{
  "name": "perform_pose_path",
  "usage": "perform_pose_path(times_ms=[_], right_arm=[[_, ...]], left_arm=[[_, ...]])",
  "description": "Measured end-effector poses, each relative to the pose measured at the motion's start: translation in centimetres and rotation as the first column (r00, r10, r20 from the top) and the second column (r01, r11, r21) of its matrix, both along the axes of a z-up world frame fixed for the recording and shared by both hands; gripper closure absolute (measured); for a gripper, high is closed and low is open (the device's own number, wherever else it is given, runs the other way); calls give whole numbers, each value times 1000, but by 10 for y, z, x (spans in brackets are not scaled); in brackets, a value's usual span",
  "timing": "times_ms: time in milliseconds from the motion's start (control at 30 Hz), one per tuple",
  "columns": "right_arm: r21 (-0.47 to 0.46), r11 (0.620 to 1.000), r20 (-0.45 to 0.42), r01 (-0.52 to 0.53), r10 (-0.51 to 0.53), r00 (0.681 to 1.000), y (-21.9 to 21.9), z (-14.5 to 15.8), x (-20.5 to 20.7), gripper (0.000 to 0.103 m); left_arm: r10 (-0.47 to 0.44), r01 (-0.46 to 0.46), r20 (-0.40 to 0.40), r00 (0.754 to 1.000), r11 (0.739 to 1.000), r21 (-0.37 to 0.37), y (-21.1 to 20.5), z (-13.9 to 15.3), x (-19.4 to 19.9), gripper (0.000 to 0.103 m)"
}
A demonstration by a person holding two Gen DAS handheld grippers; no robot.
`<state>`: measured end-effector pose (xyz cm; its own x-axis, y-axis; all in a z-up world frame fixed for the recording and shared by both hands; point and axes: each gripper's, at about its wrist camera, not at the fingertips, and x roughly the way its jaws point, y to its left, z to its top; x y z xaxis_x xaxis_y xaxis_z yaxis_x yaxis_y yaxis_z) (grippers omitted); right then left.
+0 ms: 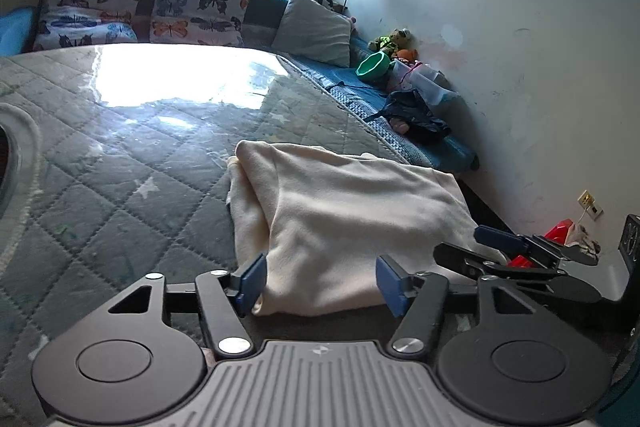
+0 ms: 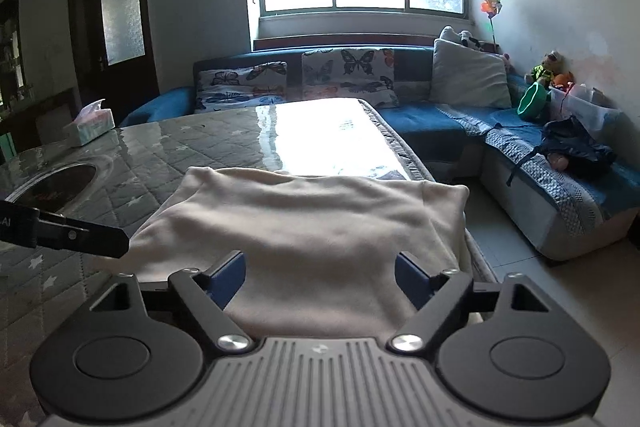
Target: Fold clothes
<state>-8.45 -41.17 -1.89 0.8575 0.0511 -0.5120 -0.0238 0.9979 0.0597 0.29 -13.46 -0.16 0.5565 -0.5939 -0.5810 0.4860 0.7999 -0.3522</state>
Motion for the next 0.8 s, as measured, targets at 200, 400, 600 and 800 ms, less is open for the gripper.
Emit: perform_pose_path(times_ms=[200, 400, 600, 800], right_arm=[[-7, 999, 37, 35, -34, 999, 10, 4, -22, 3], [-14, 999, 69, 44, -43, 997, 20, 10, -39, 0], [7, 998, 114, 62, -63, 991, 27, 14, -55, 0], [11, 999, 109, 51, -52, 993, 36, 13, -66, 0]], left_arm=[[4, -5, 61, 998, 1000, 19, 10, 4, -19, 21], [3, -7, 116, 993, 999, 33, 19, 8, -38, 5], [-11, 4, 152, 988, 999, 43, 23, 10, -56, 0], [-29, 14, 187, 982, 996, 85, 21, 8, -73, 0]])
